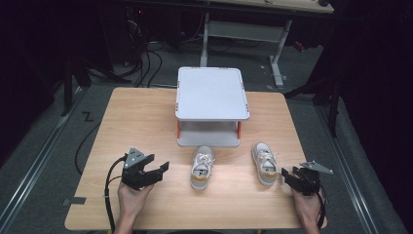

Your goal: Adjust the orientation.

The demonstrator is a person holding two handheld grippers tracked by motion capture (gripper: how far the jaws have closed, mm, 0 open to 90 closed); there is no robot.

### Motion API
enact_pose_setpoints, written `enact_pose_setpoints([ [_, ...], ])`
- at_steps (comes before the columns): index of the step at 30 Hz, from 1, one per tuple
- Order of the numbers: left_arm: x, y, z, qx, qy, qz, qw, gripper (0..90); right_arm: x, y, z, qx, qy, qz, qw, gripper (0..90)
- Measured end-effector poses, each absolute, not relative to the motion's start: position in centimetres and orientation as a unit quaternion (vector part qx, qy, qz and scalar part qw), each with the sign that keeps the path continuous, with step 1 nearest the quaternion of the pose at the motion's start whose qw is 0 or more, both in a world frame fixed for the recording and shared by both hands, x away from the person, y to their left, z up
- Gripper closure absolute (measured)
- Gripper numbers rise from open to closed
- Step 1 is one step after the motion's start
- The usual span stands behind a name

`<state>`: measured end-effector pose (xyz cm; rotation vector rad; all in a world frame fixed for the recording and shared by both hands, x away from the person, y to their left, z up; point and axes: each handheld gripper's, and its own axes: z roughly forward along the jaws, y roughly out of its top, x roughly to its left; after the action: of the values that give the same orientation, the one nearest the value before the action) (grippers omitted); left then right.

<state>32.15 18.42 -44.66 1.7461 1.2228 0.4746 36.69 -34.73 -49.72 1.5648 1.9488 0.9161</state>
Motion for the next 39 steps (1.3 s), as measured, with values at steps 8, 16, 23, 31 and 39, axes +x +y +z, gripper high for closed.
enact_pose_setpoints([
  [8,32.3,19.1,-47.3,0.707,0.52,0.187,0.441,34.8,35.7,-34.7,-47.7,0.547,0.708,0.38,0.234,55.1],
  [16,32.8,18.9,-49.5,0.715,0.535,0.19,0.409,35.0,35.3,-33.2,-45.5,0.508,0.729,0.4,0.223,58.5],
  [23,33.2,18.9,-50.6,0.716,0.548,0.2,0.382,35.1,37.1,-31.0,-45.0,0.481,0.76,0.376,0.222,58.4],
  [31,33.2,18.3,-50.6,0.728,0.541,0.219,0.36,34.4,38.7,-29.8,-45.7,0.474,0.786,0.331,0.219,64.5],
  [39,33.2,18.2,-50.6,0.731,0.539,0.222,0.356,32.9,38.2,-29.0,-45.1,0.461,0.796,0.286,0.268,79.0],
])
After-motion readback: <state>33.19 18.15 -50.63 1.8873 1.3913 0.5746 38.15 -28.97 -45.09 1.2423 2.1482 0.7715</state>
